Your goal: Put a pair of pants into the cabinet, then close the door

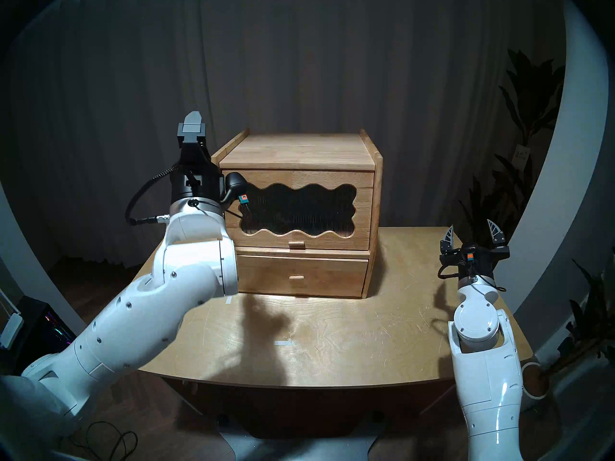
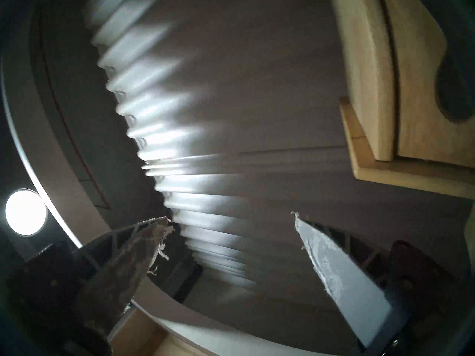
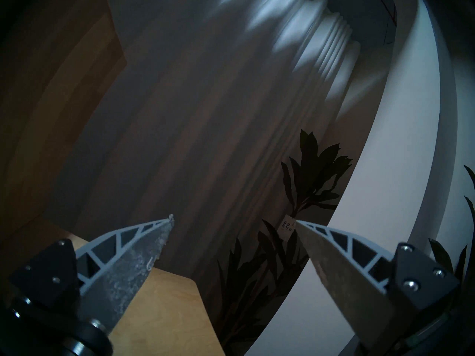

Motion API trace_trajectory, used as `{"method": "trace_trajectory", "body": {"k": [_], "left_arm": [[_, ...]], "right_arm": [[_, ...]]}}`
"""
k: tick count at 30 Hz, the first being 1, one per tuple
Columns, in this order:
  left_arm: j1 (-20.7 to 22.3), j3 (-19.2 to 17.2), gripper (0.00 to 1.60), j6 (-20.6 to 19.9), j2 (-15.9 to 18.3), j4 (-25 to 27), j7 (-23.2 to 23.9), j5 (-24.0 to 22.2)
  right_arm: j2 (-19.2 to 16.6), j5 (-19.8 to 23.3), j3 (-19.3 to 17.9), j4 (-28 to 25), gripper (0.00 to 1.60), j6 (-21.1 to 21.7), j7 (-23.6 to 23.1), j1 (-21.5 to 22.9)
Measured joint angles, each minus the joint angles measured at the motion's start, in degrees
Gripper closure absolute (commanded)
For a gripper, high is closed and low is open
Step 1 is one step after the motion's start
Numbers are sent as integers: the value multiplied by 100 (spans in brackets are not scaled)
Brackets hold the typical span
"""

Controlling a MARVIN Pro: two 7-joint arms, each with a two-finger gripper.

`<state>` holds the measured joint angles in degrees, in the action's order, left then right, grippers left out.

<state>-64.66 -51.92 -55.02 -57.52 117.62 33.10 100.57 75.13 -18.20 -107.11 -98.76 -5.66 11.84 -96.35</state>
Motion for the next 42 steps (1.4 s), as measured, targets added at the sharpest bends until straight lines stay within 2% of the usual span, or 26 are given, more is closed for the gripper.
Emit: {"method": "trace_trajectory", "body": {"k": [5,7,10,14,18,28,37,42], "left_arm": [[-20,-493,0,-1,-67,-318,82,-609],[-57,-810,0,-2,-126,-412,35,-994],[-164,-1121,0,-3,-215,-401,-149,-1418],[-319,-1356,0,-4,-339,-238,-405,-1765],[-441,-1434,0,-5,-509,29,-643,-2014],[-681,-1435,0,-6,-1073,505,-1165,-2516],[-945,-1677,0,-8,-1587,490,-1593,-2992],[-1044,-2004,0,-9,-1842,305,-1808,-3277]], "right_arm": [[-76,82,-87,-158,0,-26,-55,68],[-111,149,-105,-276,0,-42,-139,96],[-125,262,-120,-391,0,-54,-251,113],[-105,519,-147,-445,0,-75,-381,120],[-35,809,-103,-451,0,-102,-530,120],[71,1171,75,-426,0,-113,-795,125],[70,1366,-76,-404,0,-113,-937,115],[39,1435,-204,-405,0,-113,-997,85]]}}
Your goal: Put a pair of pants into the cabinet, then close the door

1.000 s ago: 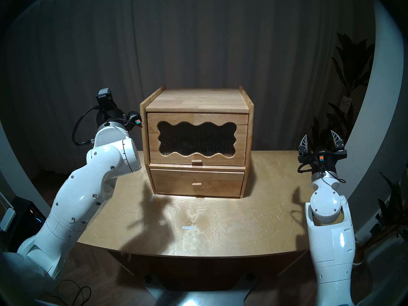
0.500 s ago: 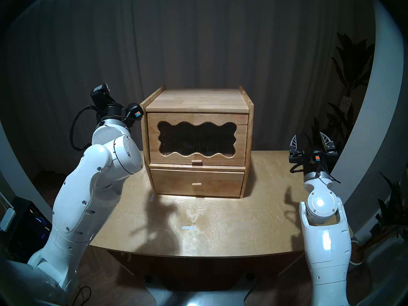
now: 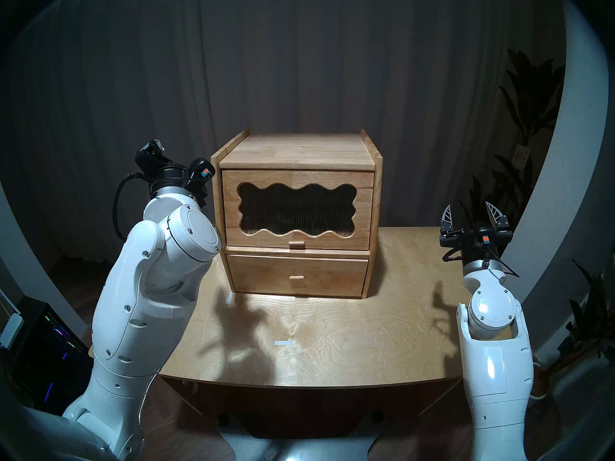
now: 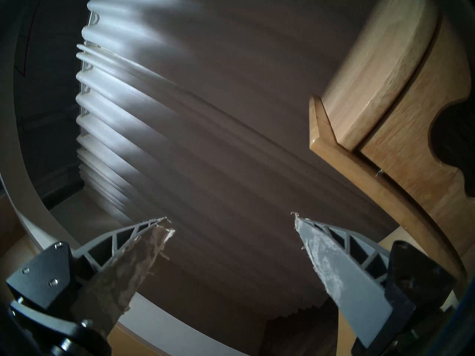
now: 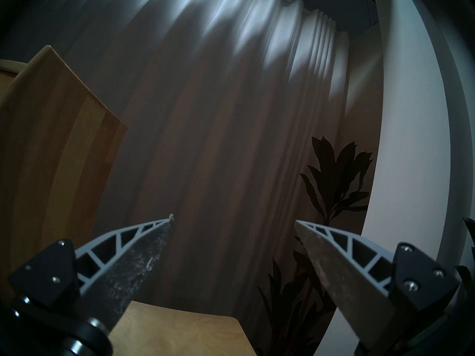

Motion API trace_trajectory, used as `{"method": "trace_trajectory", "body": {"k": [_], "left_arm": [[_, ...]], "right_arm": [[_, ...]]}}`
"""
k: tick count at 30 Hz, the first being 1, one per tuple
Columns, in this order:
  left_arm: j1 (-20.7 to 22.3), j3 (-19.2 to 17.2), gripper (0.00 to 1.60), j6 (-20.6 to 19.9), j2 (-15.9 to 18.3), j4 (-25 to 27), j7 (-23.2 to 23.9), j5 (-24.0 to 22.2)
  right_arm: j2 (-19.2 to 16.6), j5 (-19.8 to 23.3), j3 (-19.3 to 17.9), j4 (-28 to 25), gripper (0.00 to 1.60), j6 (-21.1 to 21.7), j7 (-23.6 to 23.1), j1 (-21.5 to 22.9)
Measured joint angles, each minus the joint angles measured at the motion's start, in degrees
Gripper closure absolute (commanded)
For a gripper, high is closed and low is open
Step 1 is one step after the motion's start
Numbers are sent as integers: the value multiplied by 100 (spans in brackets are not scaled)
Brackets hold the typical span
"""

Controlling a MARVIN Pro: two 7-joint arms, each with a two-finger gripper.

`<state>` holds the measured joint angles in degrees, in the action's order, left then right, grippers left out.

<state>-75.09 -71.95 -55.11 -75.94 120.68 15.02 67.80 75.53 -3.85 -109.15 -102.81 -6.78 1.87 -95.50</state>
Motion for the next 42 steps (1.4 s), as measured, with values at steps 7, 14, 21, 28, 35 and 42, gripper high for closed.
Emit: {"method": "trace_trajectory", "body": {"k": [7,14,21,28,35,42], "left_arm": [[-94,-596,0,-2,-334,-308,-390,-396],[-110,-1110,0,13,-738,-537,-928,-857],[-129,-1390,0,258,-1102,-615,-1524,-1218],[-321,-1571,0,652,-1198,-615,-2193,-1153],[-524,-2113,0,816,-1479,-485,-2422,-1874],[-513,-2783,0,712,-1639,-446,-2021,-2800]], "right_arm": [[-41,84,-200,-56,0,-2,-85,-132],[-64,165,-336,-140,0,-3,-192,-284],[-66,248,-438,-145,0,3,-289,-423],[-43,321,-404,-162,0,10,-365,-479],[6,376,-351,-124,0,20,-418,-469],[-6,400,-395,-39,0,23,-443,-439]]}}
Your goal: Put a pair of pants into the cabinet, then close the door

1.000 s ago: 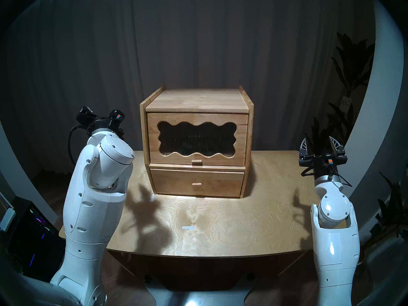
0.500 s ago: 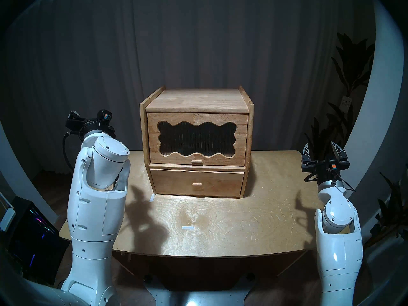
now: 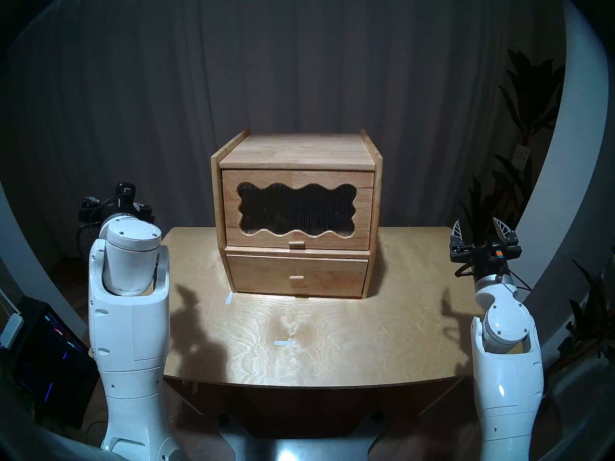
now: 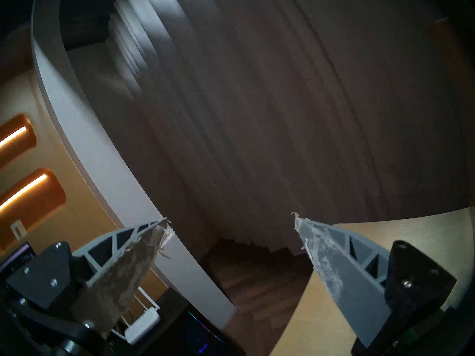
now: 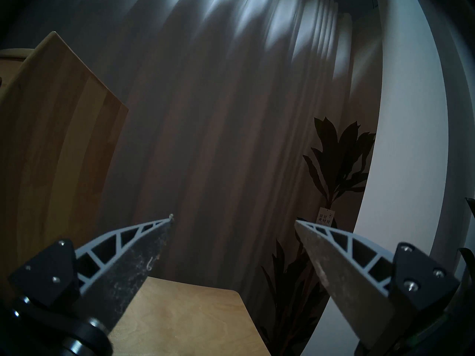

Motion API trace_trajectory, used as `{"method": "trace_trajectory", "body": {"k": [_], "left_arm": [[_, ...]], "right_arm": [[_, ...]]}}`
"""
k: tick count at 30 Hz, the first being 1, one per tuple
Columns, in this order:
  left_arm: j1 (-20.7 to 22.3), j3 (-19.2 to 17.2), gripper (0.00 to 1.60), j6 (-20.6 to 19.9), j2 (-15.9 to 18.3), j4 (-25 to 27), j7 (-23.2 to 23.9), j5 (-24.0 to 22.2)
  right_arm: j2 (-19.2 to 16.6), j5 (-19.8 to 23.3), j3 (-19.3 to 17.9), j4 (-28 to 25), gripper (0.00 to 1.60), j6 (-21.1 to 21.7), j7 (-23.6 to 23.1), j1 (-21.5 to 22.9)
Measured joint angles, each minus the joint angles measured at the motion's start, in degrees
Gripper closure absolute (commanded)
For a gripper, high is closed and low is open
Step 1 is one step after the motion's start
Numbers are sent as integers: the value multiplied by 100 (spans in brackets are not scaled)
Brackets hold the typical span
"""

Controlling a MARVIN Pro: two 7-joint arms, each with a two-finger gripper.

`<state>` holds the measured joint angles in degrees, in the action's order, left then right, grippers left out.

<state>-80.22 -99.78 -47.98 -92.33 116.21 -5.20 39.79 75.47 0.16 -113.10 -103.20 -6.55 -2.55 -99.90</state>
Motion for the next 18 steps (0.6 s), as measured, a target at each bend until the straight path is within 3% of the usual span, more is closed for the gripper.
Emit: {"method": "trace_trajectory", "body": {"k": [11,18], "left_arm": [[170,-1205,0,16,-141,-517,1101,-1624],[434,-1433,0,112,-233,-824,1753,-2552]], "right_arm": [[-26,90,-115,144,0,1,33,67],[-24,175,35,196,0,1,-16,131]]}}
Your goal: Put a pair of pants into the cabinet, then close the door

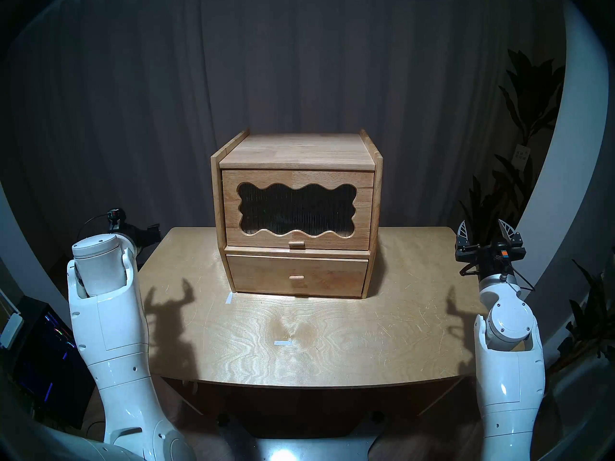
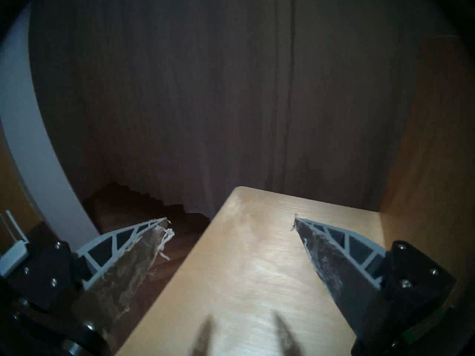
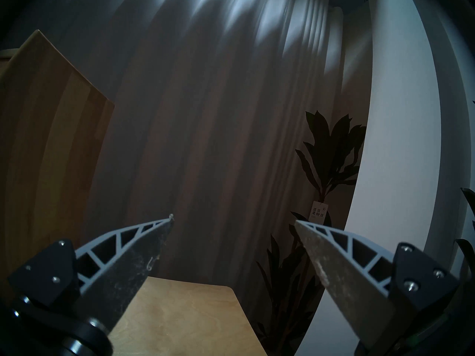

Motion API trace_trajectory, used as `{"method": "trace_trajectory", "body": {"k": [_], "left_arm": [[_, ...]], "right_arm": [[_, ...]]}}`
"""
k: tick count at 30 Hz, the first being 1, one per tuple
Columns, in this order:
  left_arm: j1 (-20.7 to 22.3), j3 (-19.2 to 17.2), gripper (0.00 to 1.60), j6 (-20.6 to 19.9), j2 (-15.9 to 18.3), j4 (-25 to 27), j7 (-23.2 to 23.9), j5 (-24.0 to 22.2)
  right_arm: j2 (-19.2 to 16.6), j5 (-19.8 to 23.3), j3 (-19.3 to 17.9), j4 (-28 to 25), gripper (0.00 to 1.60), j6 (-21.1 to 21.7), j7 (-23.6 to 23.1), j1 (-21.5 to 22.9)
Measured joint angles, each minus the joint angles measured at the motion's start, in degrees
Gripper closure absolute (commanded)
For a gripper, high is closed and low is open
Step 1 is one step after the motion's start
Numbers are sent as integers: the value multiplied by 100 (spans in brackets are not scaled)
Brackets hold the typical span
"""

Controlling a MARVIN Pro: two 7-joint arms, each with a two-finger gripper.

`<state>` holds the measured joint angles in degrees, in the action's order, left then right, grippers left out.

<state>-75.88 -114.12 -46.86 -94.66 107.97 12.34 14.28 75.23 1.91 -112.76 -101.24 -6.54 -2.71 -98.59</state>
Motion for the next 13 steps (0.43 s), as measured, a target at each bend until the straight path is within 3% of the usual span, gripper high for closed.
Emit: {"method": "trace_trajectory", "body": {"k": [10,13], "left_arm": [[344,33,0,251,-9,-30,1053,-1283],[341,26,0,281,15,-39,1110,-1363]], "right_arm": [[31,102,874,10,0,-32,-615,109],[27,108,904,10,0,-41,-647,116]]}}
